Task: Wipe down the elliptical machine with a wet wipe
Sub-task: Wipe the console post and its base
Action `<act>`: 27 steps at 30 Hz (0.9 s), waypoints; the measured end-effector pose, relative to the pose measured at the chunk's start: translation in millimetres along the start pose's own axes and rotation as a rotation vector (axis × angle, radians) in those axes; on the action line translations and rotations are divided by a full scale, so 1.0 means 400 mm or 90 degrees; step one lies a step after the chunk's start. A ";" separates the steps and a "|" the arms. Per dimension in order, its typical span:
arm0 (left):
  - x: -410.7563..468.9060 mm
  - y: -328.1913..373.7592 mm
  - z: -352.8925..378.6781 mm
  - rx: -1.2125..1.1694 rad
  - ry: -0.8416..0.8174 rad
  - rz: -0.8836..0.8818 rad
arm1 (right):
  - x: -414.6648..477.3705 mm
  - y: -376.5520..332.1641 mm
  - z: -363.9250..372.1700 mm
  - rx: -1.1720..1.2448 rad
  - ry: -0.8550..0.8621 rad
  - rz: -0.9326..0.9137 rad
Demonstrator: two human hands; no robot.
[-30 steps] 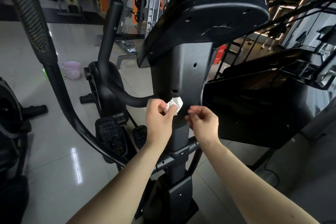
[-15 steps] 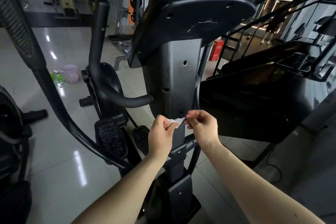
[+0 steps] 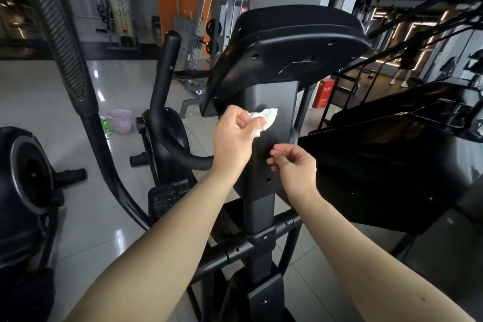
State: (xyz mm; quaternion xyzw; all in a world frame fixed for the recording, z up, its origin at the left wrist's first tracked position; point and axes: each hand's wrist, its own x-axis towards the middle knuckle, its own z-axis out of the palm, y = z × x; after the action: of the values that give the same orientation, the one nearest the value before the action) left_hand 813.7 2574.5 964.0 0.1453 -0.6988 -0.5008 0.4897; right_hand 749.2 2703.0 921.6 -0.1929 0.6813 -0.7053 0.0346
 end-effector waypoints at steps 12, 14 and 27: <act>-0.118 -0.107 -0.018 0.079 -0.080 -0.114 | -0.008 0.015 -0.028 -0.007 0.006 0.003; -0.087 -0.079 -0.020 0.065 -0.052 -0.051 | -0.005 0.010 -0.022 0.001 0.002 0.002; -0.097 -0.043 -0.004 0.265 -0.041 0.292 | -0.004 0.015 -0.001 0.041 0.017 0.009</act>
State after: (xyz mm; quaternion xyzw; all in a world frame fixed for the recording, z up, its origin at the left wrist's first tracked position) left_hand 828.6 2592.9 928.6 0.0652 -0.8160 -0.2276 0.5273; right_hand 749.2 2703.4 915.5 -0.1775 0.6603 -0.7288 0.0368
